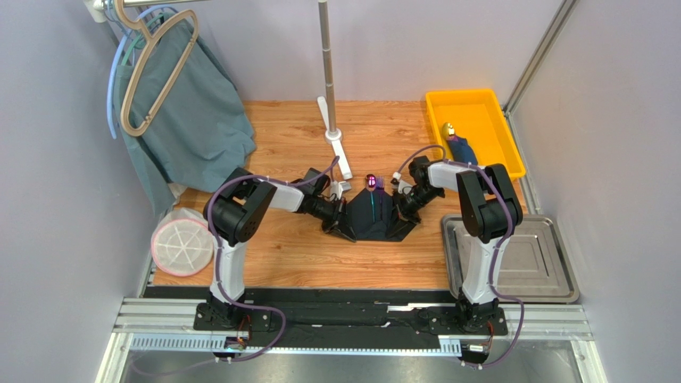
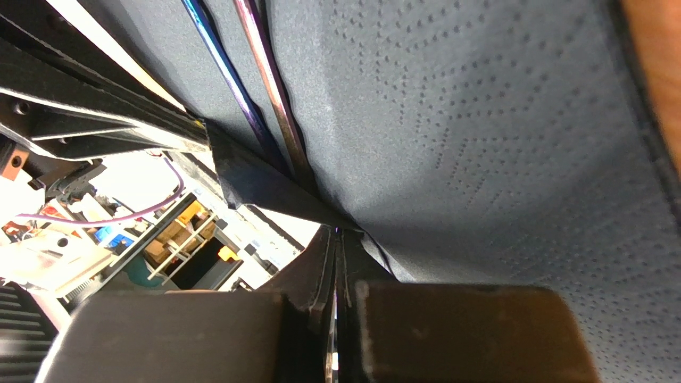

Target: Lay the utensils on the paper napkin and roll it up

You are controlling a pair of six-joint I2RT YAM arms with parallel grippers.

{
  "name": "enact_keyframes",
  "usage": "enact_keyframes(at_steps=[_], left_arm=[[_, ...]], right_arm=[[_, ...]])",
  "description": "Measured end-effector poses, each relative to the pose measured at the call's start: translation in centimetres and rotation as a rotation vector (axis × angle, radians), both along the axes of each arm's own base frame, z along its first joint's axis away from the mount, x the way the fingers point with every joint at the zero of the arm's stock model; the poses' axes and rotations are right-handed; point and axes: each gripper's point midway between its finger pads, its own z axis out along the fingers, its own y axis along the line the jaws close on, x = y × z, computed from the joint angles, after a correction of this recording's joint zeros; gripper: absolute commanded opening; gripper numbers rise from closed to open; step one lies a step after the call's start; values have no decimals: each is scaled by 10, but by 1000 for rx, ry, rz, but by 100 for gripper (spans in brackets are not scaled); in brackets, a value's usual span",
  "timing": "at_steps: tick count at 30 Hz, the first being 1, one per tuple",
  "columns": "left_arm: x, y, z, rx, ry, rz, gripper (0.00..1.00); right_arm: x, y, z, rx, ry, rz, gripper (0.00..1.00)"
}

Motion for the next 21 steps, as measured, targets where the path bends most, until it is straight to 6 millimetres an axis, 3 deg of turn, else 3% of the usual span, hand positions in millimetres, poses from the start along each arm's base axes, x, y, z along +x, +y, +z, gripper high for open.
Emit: enact_keyframes(at_steps=[9,12,16,18,21], left_arm=[[0,6,10,-5,-41,-9,4],[1,-1,29,-38,-102,-27,4],[11,-31,56,-110,-200,-48,2],[16,-40,57,-121,-205,-41,2],[25,-48,44,-112,-177,-12,2]], right_arm=[[0,0,0,-1,0,1,0],[0,-1,1,-2,-1,2,0],[1,-2,1,-10,-2,4,0],[1,-2,1,-11,-1,4,0],[1,-3,1,-15,-1,4,0]])
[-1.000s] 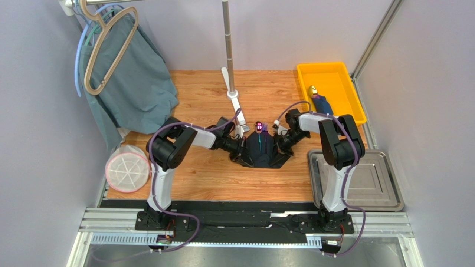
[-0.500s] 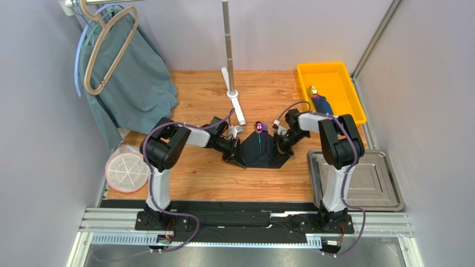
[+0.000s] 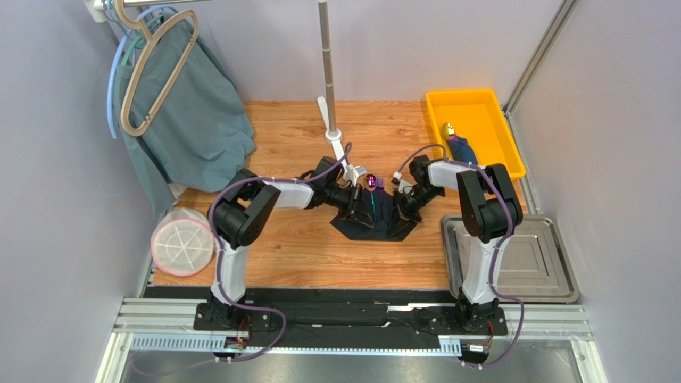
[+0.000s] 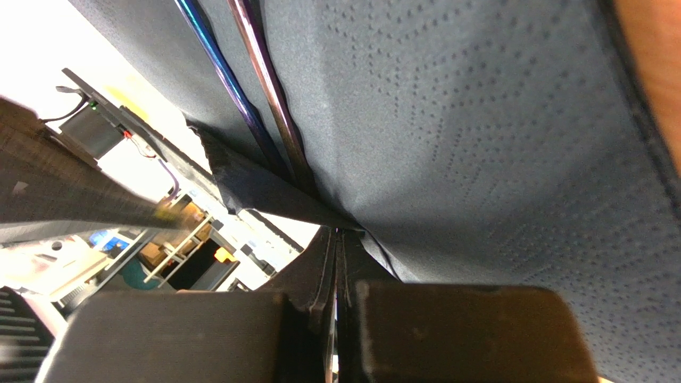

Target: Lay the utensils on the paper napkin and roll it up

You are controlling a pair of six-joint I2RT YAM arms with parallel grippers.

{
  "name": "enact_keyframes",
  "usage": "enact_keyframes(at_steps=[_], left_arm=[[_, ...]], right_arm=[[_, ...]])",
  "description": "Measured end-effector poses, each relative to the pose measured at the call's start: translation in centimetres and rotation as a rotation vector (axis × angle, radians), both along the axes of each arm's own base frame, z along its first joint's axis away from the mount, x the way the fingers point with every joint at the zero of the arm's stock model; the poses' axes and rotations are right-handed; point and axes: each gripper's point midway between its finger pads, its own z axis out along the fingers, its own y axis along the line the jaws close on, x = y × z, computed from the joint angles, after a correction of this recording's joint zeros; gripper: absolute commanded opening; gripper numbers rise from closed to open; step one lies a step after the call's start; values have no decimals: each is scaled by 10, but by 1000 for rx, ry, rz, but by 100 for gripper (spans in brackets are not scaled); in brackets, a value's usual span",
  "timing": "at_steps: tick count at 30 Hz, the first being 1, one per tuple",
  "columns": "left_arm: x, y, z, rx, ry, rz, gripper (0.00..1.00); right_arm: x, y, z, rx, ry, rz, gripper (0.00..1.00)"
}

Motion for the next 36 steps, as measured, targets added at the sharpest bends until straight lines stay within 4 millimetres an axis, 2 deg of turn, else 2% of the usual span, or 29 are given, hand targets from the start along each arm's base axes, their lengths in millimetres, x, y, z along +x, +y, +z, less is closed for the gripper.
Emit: enact_keyframes(at_steps=[6,11,20,29,32,36], left_arm=[[7,0,-32,63,67,49,1],[13,-1,-40,86,77,73,0],[13,-7,-33,4,70,97,11],[18,-30,-2,-146,37,114,10],[20,-33,-4,-164,45,123,9],[21,-34,-18,-156,81,139,8]], right_arm=[[3,-1,1,-14,-8,2,1],[4,-2,1,-16,-14,2,1],[6,-2,1,-19,-19,3,1],[8,-2,2,-19,-25,3,1],[10,-2,3,-18,-31,3,1],[11,-1,3,-18,-34,3,1]])
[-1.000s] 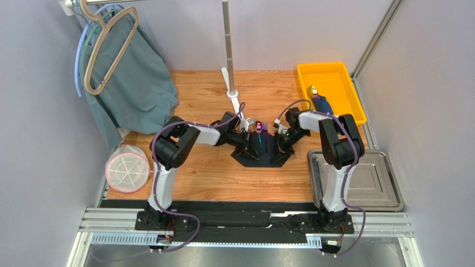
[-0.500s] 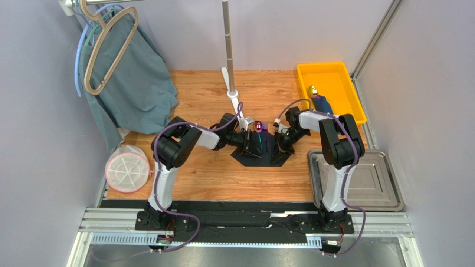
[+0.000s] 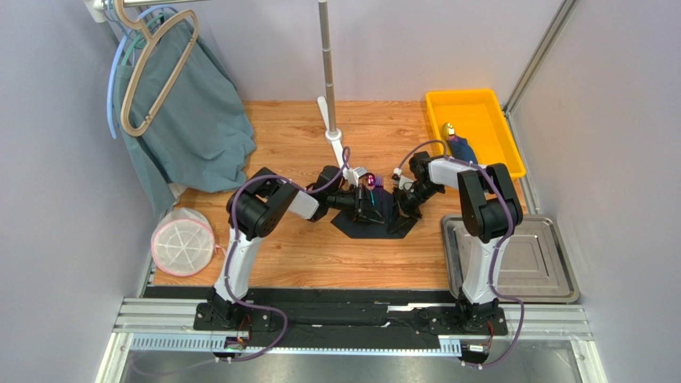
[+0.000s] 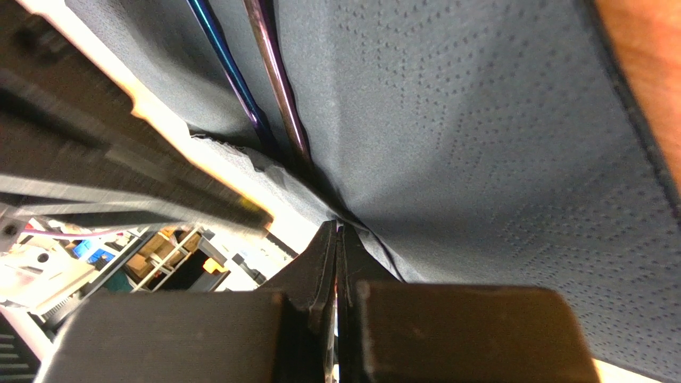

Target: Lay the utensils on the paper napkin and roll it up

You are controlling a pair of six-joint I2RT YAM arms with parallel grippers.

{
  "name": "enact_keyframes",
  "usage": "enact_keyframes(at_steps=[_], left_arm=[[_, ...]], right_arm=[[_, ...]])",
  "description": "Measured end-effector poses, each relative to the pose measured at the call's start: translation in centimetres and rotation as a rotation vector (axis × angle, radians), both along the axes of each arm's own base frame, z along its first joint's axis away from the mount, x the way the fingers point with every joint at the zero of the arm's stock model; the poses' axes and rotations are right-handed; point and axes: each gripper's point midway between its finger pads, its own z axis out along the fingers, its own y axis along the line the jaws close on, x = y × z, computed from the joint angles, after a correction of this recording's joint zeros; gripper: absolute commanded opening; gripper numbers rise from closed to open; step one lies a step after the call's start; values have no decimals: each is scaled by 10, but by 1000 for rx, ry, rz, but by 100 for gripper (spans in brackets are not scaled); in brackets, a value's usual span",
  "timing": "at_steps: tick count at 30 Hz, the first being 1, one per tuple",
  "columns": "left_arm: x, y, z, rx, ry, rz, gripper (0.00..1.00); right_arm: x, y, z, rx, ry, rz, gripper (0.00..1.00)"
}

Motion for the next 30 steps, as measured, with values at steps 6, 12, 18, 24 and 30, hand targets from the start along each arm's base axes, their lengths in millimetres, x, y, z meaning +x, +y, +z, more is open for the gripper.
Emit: enact_keyframes(at_steps=[6,12,18,24,30], left_arm=[[0,1,-17,18,41,16,6],[2,0,-19,24,42,25,3],[2,0,-20,35,43,23,1],[2,0,-20,42,46,18,1],[2,0,-21,45,49,17,1]], right_arm=[[1,0,0,-1,-3,0,1],[4,0,2,-2,-11,1,13],[9,-6,11,-6,-12,-26,44],[25,-38,25,-74,-67,-118,66],[35,-63,20,-200,-99,-179,70]])
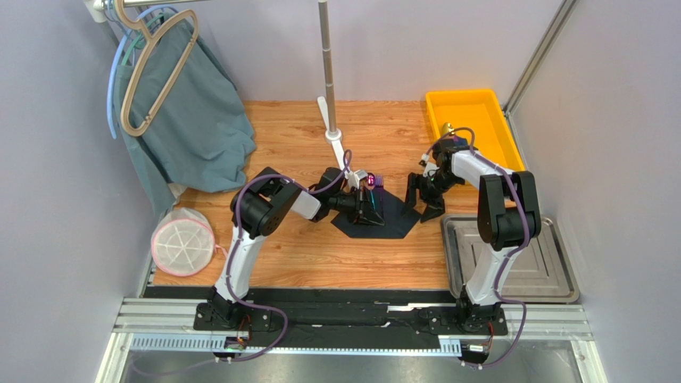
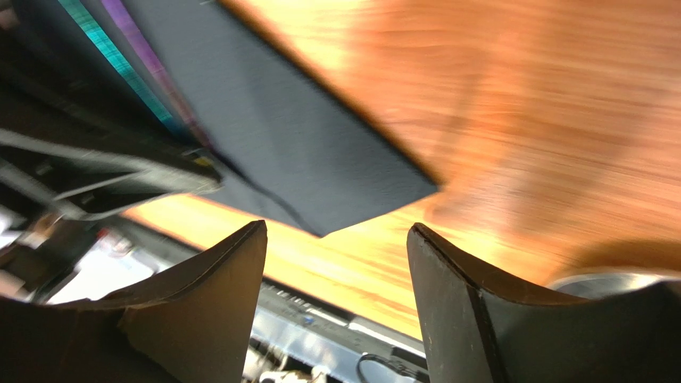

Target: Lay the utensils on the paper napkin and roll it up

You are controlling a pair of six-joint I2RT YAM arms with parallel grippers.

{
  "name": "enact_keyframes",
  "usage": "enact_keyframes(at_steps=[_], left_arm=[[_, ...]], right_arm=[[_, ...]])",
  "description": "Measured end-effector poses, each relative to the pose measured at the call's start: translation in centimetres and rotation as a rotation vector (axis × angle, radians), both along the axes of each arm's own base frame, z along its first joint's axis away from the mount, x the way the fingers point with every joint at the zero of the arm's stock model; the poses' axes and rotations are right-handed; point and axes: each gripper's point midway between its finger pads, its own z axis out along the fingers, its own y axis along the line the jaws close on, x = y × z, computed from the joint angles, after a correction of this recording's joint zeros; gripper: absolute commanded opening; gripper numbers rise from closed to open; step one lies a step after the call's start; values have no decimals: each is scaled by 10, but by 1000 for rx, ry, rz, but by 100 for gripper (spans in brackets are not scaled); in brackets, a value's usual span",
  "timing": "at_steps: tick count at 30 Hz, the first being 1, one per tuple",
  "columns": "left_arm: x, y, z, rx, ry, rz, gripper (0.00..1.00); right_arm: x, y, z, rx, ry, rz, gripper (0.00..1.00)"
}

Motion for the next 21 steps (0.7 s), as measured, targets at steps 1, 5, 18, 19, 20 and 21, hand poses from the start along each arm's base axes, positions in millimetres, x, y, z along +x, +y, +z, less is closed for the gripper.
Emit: enact_keyframes(at_steps=[1,5,18,19,20,21], left_arm=[[0,0,0,0,0,0,1],[0,0,0,1,0,-1,1],[0,0,0,5,5,-4,0],[0,0,0,5,5,-4,0],[0,0,0,5,5,-4,0],[0,0,0,5,5,-4,0]], right_arm=[[1,-4,-3,-31,-1,-5,70],[3,-15,-9,-111,-11,-16,70],[14,7,-12,1,17,-18,60],[14,12,-11,34,22,-17,59],[14,15,-11,54,25,-15,57],[15,19,-9,82,25,-12,56]])
